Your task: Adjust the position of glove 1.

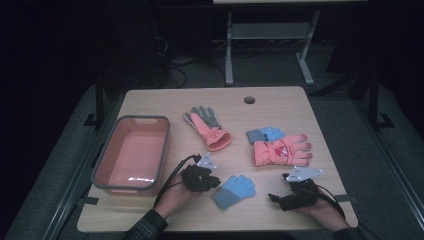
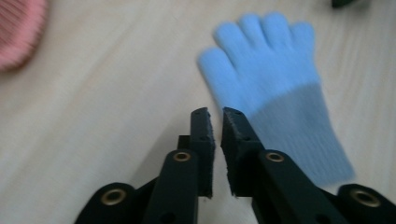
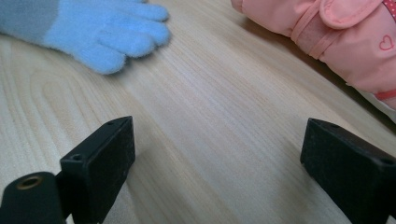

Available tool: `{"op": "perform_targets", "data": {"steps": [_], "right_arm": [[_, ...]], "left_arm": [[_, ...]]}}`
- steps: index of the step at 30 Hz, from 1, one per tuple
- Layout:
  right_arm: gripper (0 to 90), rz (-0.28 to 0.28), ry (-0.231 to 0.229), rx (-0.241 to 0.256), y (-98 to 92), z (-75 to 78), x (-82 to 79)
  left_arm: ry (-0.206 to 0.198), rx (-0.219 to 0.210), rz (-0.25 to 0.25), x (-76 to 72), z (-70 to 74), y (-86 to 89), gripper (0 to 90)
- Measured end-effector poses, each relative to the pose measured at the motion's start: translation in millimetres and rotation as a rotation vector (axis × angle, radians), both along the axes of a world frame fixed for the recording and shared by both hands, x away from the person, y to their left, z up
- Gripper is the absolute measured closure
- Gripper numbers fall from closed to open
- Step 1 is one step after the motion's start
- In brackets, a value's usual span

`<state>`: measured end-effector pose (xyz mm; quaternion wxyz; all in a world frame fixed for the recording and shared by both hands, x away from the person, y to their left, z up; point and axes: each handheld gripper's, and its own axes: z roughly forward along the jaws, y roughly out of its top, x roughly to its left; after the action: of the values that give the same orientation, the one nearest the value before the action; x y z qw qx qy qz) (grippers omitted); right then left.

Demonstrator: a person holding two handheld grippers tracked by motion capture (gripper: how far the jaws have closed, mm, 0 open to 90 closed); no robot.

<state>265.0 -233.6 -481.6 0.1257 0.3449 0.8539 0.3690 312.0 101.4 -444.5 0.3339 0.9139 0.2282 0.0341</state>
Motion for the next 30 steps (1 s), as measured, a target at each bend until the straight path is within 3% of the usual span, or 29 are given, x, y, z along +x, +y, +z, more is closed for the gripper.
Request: {"op": "perform_targets", "data": {"steps": [5,12,20,28,30], "right_arm": [[9.3,0.000,0.000,0.000,0.0,-0.1,0.0],[9.3,0.001,-0.001,0.000,0.0,-0.1,0.1],[9.3,0.001,0.000,0.001,-0.1,-0.1,0.1],[9.3,0.001,-0.002,0.003,0.0,-0.2,0.2],[9.3,0.001,-0.003,0.004,0.0,-0.2,0.2]], "left_arm": [[-0.024,-0.010,0.004,17.7,7.3,-7.9,67.2],[-0.067,-0.022,-0.018,45.2,14.9,-26.8,58.4],[-0.107,-0.036,-0.048,80.8,25.1,-55.1,57.4],[-0.133,-0.028,-0.068,114.2,26.6,-89.6,57.9],[-0.138,-0.004,-0.083,123.5,26.0,-96.5,57.9]]}}
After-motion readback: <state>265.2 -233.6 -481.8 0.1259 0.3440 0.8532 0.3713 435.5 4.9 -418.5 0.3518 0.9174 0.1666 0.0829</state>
